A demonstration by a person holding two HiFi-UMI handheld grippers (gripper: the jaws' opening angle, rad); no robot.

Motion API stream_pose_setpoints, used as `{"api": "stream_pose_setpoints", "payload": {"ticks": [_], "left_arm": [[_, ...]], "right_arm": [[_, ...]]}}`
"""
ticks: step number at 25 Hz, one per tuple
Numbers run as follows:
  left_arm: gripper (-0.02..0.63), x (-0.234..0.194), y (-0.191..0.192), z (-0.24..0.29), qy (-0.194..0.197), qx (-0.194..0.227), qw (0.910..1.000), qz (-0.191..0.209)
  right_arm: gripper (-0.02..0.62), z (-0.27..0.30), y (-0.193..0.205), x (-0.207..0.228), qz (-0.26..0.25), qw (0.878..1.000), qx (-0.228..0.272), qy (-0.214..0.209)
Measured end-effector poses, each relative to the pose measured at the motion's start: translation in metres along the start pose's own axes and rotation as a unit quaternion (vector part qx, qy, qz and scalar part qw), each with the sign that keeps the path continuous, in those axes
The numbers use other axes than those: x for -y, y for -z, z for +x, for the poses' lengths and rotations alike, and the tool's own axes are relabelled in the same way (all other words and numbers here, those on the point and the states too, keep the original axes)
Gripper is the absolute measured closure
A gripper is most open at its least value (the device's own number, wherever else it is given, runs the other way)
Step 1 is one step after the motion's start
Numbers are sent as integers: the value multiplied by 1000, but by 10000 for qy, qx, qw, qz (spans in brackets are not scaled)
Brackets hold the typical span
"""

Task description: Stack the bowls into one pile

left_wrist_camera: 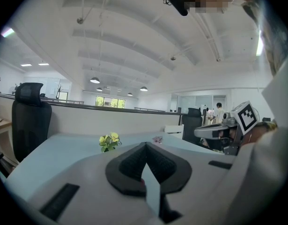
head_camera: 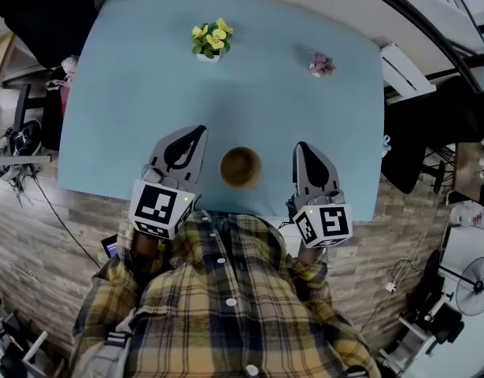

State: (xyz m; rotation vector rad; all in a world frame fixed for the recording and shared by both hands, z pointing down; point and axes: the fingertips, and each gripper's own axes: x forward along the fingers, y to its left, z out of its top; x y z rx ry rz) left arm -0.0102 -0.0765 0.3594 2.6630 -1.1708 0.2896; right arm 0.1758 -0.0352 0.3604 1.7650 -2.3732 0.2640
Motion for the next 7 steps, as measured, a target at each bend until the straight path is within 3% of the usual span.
{"api": "stream_pose_setpoints", "payload": {"ticks": [7], "left_arm": [[615, 2, 0, -2, -9, 17, 10000, 2]], "right_arm": [[594, -2, 0, 1, 12, 10000, 23, 10]]}}
